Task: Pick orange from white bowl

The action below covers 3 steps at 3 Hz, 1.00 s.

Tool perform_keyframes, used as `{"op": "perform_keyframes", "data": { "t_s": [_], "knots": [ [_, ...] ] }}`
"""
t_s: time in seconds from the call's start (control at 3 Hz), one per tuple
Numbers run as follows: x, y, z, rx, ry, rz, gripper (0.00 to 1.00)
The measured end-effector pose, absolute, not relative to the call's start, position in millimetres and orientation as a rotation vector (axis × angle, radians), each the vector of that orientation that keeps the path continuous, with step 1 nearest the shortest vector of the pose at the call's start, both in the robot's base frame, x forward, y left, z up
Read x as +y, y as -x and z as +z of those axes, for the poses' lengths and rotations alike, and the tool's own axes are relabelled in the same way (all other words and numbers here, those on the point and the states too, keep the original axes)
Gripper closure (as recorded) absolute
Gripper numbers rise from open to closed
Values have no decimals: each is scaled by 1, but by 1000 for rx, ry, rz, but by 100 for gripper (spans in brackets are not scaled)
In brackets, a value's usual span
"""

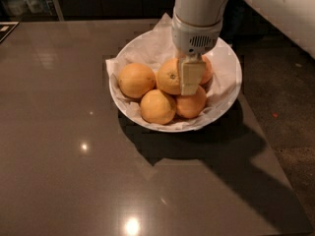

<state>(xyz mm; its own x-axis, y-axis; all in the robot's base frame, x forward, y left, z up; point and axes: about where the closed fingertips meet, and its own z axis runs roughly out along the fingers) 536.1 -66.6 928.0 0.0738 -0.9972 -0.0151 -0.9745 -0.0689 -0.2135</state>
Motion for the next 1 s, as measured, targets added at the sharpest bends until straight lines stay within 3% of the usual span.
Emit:
{"op": "perform_keyframes", "data": {
  "t_s": [0.33,0.67,1.0],
  "knots": [
    [-67,-536,928,2021,2172,-202,94],
    [-67,-534,935,1997,2136,-191,100],
    [-77,-520,956,1974,2020,-130,100]
  ]
}}
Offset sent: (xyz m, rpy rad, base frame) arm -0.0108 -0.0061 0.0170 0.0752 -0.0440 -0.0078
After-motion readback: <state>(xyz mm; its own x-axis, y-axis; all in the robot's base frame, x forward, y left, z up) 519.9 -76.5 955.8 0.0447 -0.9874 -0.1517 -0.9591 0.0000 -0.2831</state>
